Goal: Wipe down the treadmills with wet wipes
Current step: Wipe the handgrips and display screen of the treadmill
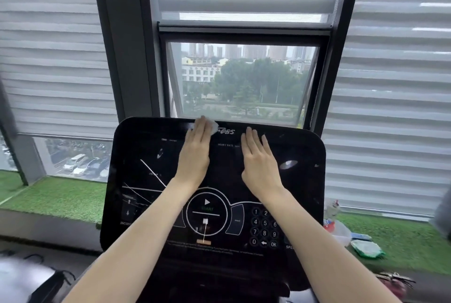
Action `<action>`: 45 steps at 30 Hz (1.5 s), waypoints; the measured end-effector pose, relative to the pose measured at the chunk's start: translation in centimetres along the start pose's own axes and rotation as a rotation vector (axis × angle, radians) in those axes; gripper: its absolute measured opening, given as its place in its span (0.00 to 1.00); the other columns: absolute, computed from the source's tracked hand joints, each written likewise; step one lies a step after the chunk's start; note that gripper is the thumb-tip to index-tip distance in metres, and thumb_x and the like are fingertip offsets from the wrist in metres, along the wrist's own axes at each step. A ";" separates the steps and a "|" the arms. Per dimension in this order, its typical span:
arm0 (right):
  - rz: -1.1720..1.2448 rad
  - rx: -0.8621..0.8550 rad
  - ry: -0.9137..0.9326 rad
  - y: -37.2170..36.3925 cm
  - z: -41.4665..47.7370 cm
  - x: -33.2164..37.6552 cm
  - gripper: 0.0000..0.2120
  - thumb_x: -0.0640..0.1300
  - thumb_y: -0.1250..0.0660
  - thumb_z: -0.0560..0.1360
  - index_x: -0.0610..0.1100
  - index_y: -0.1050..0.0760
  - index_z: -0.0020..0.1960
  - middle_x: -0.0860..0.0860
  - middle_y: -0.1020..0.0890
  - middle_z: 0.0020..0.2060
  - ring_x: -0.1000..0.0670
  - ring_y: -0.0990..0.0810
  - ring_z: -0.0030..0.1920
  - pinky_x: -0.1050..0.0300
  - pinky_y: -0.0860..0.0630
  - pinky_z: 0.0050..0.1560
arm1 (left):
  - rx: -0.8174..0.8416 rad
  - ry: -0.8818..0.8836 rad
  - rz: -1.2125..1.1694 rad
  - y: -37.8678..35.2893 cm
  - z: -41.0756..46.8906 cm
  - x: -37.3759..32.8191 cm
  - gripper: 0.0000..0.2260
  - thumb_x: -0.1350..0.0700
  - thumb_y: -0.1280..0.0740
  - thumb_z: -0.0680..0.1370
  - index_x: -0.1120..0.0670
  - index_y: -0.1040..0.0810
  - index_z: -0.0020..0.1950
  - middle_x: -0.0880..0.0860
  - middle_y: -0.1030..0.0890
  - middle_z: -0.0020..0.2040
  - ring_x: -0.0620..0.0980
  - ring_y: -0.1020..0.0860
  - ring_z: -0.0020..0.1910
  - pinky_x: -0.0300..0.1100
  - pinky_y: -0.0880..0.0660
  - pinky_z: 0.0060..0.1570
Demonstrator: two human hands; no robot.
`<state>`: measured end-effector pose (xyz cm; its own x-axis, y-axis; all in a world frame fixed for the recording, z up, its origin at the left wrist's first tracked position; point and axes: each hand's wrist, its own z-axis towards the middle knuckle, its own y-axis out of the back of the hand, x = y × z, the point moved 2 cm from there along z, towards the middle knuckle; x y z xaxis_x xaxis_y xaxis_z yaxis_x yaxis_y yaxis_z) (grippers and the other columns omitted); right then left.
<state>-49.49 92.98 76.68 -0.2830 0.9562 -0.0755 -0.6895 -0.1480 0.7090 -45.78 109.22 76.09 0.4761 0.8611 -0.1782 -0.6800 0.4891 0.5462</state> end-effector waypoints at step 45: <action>0.044 0.018 -0.152 1.1 -4.7 -5.4 0.37 0.24 0.36 0.62 0.30 0.37 0.72 0.35 0.35 0.72 0.39 0.38 0.74 0.45 0.47 0.74 | -0.032 0.011 -0.064 -2.2 0.6 -5.6 0.35 0.77 0.48 0.72 0.61 0.47 0.78 0.60 0.47 0.78 0.52 0.52 0.77 0.46 0.56 0.75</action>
<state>-51.84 86.49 74.60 -0.2073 0.9763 0.0614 -0.6662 -0.1869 0.7220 -46.66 103.21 76.35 0.5134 0.8292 -0.2209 -0.6658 0.5473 0.5071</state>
